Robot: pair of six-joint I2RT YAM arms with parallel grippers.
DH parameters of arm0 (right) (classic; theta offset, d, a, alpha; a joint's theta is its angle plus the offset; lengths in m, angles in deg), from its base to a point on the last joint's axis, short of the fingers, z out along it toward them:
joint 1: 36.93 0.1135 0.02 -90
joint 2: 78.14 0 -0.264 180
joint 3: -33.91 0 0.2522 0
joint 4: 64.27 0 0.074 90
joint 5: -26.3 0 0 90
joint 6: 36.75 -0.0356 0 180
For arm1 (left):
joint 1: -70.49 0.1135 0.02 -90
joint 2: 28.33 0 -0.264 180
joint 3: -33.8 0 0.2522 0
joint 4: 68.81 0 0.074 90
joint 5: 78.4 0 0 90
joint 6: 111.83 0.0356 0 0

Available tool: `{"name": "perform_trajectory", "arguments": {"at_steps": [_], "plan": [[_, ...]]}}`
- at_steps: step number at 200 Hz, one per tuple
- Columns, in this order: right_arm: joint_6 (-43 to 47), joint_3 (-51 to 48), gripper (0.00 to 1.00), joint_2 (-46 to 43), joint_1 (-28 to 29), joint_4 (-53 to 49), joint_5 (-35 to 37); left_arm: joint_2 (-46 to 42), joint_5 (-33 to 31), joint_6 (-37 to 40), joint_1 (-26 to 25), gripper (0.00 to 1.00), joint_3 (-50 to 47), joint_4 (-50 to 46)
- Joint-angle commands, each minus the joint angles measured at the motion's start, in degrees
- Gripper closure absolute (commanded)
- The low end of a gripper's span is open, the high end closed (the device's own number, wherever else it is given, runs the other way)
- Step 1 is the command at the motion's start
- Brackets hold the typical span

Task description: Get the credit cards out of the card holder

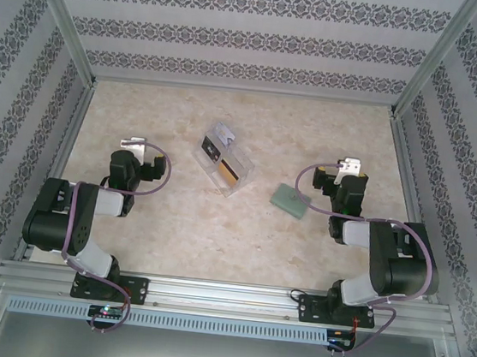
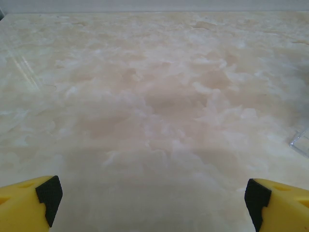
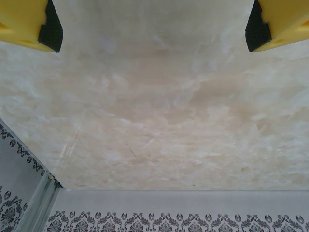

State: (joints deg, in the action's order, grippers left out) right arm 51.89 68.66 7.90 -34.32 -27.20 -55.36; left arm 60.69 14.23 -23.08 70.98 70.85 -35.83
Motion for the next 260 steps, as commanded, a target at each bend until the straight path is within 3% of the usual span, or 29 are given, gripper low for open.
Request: {"name": "perform_trajectory", "arguments": {"at_steps": [1,172,210,236,260], "plan": [[-1.07,0.39,0.02,0.22,-0.24,1.47,0.98,0.37,0.59,1.18,0.12,0.01,1.06,-0.38],[-1.08,-0.31,0.02,-2.12,-0.48,1.24,0.53,-1.72,-1.39,0.31,0.12,0.01,0.90,-1.48],[-0.22,2.29,0.02,-12.83,0.43,-12.02,2.32,-9.93,-2.65,-0.17,-0.02,0.00,6.33,-17.65],[-2.68,5.33,0.02,-20.05,1.76,-21.02,3.86,-12.98,-2.67,-5.02,-0.08,0.01,10.99,-26.08],[-10.88,12.38,0.02,-25.28,3.08,-37.77,5.50,-15.91,-0.70,-11.28,-0.12,0.00,15.83,-35.04]]}}
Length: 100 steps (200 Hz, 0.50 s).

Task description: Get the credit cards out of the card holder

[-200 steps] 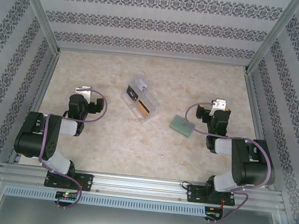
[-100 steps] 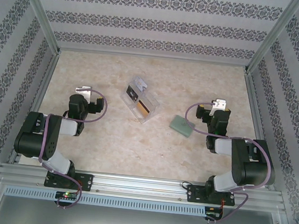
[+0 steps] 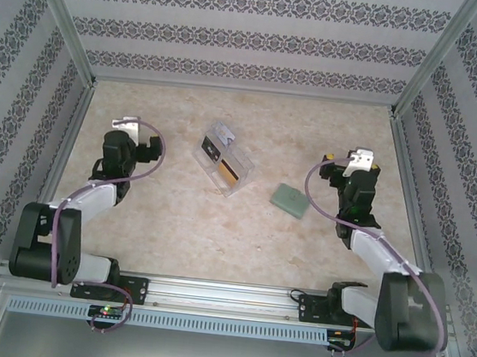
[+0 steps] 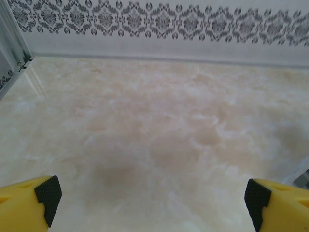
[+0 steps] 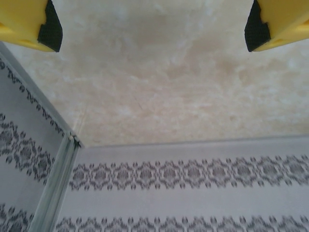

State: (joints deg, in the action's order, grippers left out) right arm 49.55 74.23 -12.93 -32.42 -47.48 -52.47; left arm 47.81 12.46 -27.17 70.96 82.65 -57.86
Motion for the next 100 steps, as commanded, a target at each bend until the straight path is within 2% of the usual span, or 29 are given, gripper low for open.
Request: {"name": "perform_trajectory", "arguments": {"at_steps": [1,13,25,69,84,100], "plan": [[-9.06,7.26,0.02,-4.69,1.19,-18.26,2.60,-3.16,1.25,-7.39,-0.11,0.00,4.20,-13.37],[-14.95,12.11,0.02,-6.32,1.24,-28.74,0.52,-5.15,4.00,-9.51,-0.07,0.00,6.00,-16.98],[-18.15,16.07,0.02,-6.91,1.39,-35.04,-4.09,-7.04,6.32,-11.02,-0.10,0.00,7.11,-19.46],[-26.12,26.56,0.02,-1.57,5.66,-48.06,-16.74,-12.03,8.33,-17.56,-0.21,0.01,9.79,-27.32],[-26.71,28.59,0.02,1.67,9.81,-50.15,-17.14,-11.81,9.42,-17.55,-0.21,0.01,11.48,-30.89],[-26.61,30.01,0.02,4.75,15.99,-51.77,-13.01,-11.89,9.61,-17.25,-0.21,0.01,12.13,-32.54]]}}
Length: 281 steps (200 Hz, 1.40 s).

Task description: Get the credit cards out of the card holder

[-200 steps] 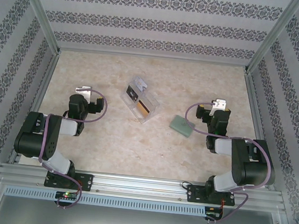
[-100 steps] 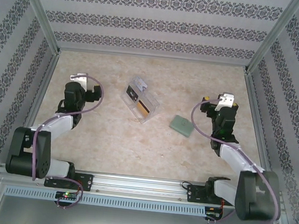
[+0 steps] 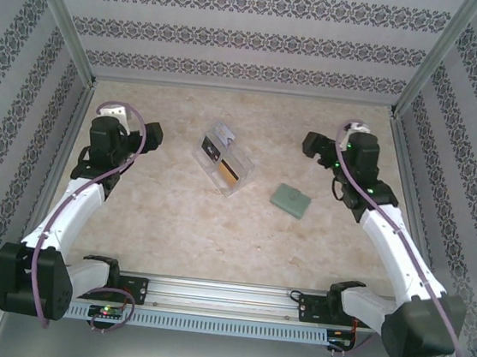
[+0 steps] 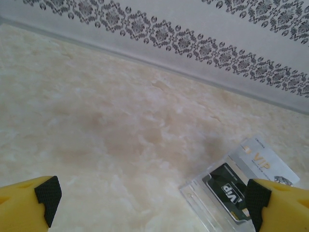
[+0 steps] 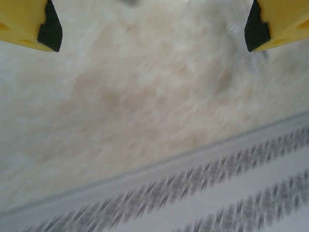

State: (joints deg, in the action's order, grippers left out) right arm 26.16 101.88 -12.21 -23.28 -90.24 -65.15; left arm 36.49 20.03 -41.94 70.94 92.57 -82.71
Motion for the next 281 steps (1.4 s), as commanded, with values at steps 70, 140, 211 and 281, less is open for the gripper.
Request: {"name": "perform_trajectory", "arguments": {"at_steps": [70,140,211,281], "plan": [[-5.69,9.02,0.10,22.28,26.93,-13.57,6.99,-1.40,-1.20,-0.90,-0.15,0.01,1.74,-8.34],[-11.30,17.41,0.24,39.75,33.37,-12.81,12.86,-1.55,-2.50,-0.60,-0.18,0.01,1.43,-8.66],[-9.68,23.06,0.36,47.27,33.56,-13.06,10.73,-2.40,-3.15,-0.73,-0.18,0.01,0.49,-6.89],[-8.17,25.69,0.49,50.99,31.42,-13.54,10.70,-4.95,-3.16,-1.36,-0.18,0.01,-1.15,-4.94]]}}
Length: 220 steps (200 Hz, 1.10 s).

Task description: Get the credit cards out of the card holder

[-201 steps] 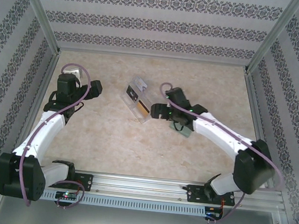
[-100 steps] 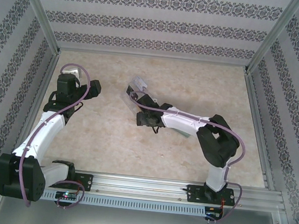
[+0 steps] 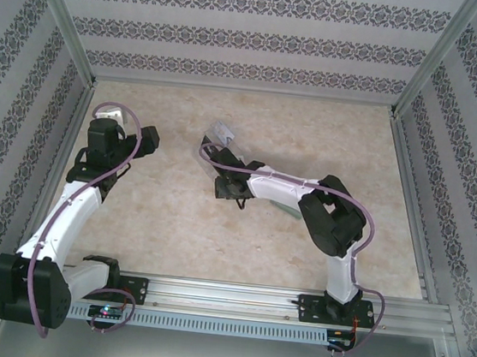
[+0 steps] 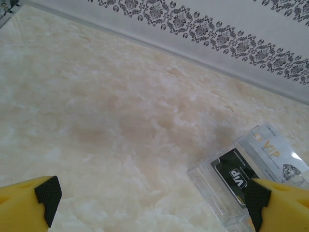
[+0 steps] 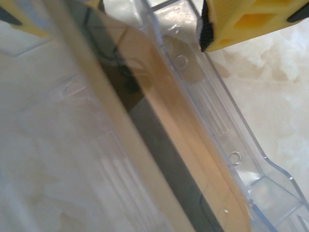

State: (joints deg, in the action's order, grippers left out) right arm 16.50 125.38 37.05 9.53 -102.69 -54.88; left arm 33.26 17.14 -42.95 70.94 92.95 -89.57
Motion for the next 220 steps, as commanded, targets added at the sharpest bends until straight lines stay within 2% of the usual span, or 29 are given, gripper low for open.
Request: {"name": "perform_trajectory", "arguments": {"at_steps": [1,90,134,176,220], "plan": [[1.50,2.27,0.49,1.80,-1.38,-1.13,0.46,-1.77,-0.27,-0.38,-0.18,0.01,-1.57,1.96],[4.69,10.97,0.49,7.81,-6.50,-2.74,6.40,-0.87,2.91,-1.53,-0.17,0.01,-1.41,0.72],[5.01,9.72,0.43,2.83,-7.44,-3.55,7.47,-0.36,3.35,-2.21,-0.18,0.01,-1.24,-0.19],[5.72,-1.18,0.30,-11.35,-8.65,-1.60,0.98,0.95,4.92,-2.66,-0.26,0.01,-0.50,-1.08],[2.19,-18.09,0.28,-22.53,-18.57,-0.41,-4.75,3.28,6.54,-2.70,-0.28,0.01,0.16,-0.64]]}}
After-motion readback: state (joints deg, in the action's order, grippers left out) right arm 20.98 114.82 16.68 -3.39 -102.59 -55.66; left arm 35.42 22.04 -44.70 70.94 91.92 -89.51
